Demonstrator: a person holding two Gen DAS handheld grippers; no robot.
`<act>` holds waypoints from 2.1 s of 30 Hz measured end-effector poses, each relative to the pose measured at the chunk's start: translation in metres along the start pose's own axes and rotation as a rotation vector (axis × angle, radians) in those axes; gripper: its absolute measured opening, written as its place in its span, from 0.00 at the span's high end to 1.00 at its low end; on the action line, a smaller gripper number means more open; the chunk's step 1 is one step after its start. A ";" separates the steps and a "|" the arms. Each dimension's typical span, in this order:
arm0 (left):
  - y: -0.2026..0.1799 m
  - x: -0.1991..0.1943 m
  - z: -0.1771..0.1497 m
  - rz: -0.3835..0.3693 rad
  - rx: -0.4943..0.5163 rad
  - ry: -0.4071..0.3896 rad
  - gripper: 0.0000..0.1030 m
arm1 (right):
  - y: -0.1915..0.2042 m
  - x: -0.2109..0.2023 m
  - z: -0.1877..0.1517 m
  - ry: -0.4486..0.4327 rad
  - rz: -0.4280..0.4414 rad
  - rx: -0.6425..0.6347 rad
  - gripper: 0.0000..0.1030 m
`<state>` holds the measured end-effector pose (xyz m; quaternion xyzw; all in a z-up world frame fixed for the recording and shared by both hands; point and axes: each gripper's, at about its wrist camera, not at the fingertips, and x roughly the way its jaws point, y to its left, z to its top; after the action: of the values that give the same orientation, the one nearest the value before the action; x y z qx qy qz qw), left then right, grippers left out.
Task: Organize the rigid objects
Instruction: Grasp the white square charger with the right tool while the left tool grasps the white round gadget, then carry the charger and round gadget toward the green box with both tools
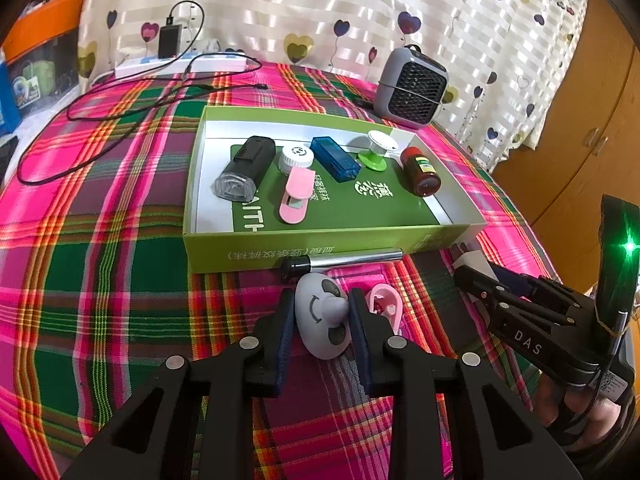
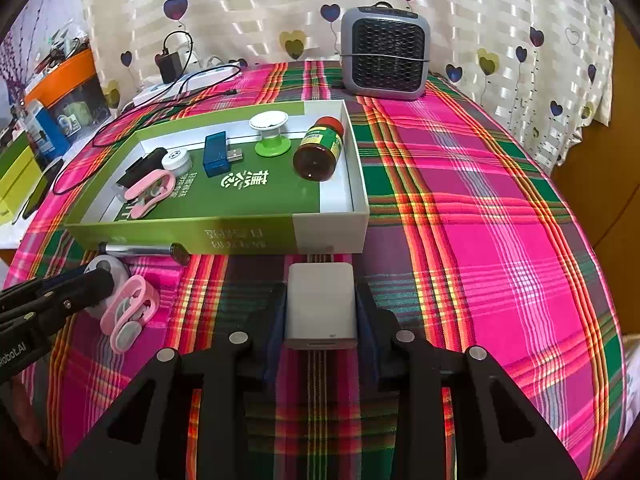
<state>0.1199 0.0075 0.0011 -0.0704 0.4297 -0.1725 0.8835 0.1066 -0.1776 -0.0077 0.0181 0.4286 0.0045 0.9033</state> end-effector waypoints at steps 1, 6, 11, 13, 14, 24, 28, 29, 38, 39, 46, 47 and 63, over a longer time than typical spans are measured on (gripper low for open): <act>0.000 0.000 0.000 0.000 0.000 -0.001 0.76 | 0.000 0.000 0.000 0.000 0.000 0.000 0.66; 0.000 0.000 0.000 0.000 0.001 0.000 0.76 | 0.000 0.000 0.000 0.000 -0.001 0.000 0.67; 0.000 0.000 0.000 0.000 0.001 0.000 0.76 | 0.000 0.000 0.000 0.000 -0.001 -0.001 0.67; 0.000 -0.001 0.000 0.000 0.000 -0.001 0.76 | 0.000 0.000 0.000 0.000 -0.001 -0.002 0.67; 0.000 -0.001 0.000 0.000 -0.001 -0.002 0.76 | 0.000 0.000 0.000 0.000 0.001 -0.003 0.67; 0.003 -0.010 0.001 -0.001 0.000 -0.019 0.76 | 0.002 -0.005 -0.001 -0.010 0.028 -0.009 0.67; 0.001 -0.015 0.003 0.001 0.011 -0.027 0.76 | 0.002 -0.009 -0.001 -0.018 0.032 -0.015 0.67; 0.000 -0.016 0.003 0.000 0.011 -0.030 0.76 | 0.001 -0.010 0.000 -0.019 0.033 -0.013 0.67; -0.001 -0.028 0.008 0.000 0.017 -0.056 0.76 | 0.000 -0.025 0.007 -0.054 0.059 -0.016 0.67; -0.002 -0.029 0.009 0.000 0.021 -0.060 0.76 | 0.001 -0.026 0.009 -0.058 0.065 -0.016 0.67; -0.010 -0.031 0.025 -0.013 0.045 -0.082 0.76 | 0.004 -0.029 0.022 -0.077 0.090 -0.028 0.67; -0.010 -0.029 0.028 -0.015 0.048 -0.080 0.76 | 0.005 -0.028 0.024 -0.078 0.092 -0.031 0.67; -0.019 0.004 0.061 -0.049 0.084 -0.057 0.76 | 0.015 -0.004 0.064 -0.082 0.151 -0.091 0.67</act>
<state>0.1652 -0.0126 0.0412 -0.0486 0.3949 -0.2102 0.8930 0.1532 -0.1650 0.0365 0.0097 0.3881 0.0912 0.9170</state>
